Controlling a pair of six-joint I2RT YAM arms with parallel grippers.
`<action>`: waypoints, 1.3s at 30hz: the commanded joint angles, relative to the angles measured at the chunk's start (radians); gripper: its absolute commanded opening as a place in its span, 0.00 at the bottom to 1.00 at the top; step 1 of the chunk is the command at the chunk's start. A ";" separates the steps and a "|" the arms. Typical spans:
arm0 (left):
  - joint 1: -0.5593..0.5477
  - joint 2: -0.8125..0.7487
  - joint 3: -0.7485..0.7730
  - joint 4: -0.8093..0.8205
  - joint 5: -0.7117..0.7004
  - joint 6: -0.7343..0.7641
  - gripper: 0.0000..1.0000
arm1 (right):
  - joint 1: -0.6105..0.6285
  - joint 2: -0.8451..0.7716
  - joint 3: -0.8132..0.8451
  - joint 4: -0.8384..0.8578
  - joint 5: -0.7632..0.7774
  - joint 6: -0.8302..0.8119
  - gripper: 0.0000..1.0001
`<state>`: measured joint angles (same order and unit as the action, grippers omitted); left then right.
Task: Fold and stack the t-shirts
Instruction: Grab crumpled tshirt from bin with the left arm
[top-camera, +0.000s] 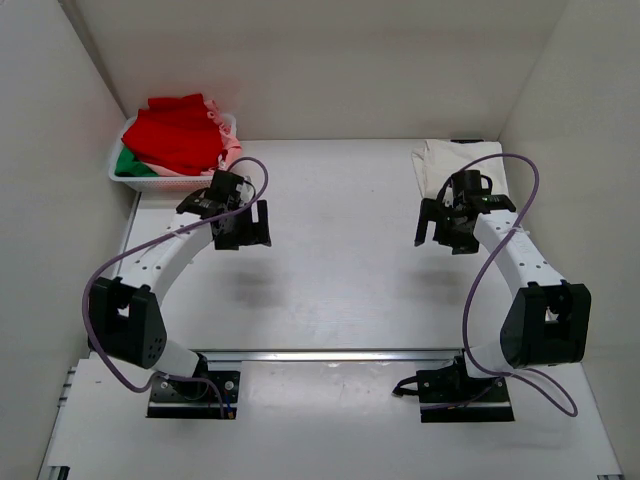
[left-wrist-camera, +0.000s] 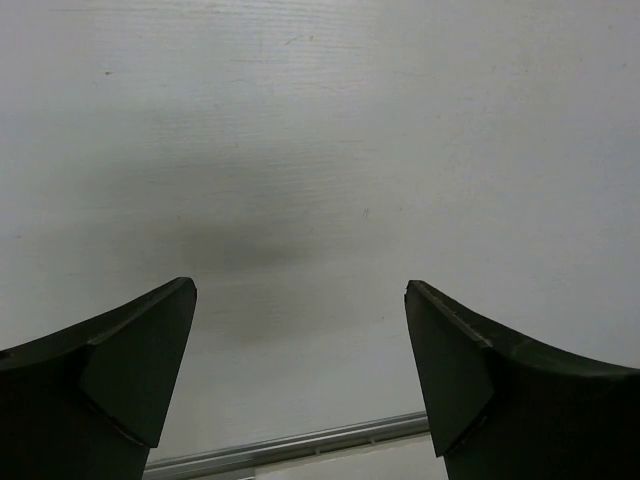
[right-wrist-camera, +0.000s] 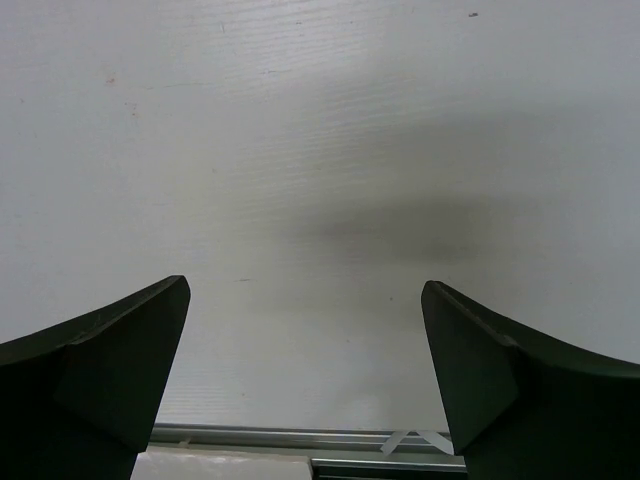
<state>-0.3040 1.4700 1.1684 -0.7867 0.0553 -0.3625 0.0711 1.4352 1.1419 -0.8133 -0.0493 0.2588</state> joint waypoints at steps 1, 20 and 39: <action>-0.013 -0.042 0.037 -0.015 -0.033 0.017 0.97 | 0.004 -0.046 0.033 -0.002 0.018 -0.008 0.99; 0.191 0.325 0.768 -0.130 -0.144 -0.009 0.09 | 0.038 0.004 0.138 -0.063 0.026 0.000 0.33; 0.333 0.879 1.162 0.035 -0.297 -0.072 0.58 | 0.051 0.090 0.251 -0.059 -0.003 -0.045 0.50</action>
<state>0.0262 2.3759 2.2731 -0.8146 -0.2027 -0.4136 0.1107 1.4957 1.3538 -0.8743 -0.0596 0.2320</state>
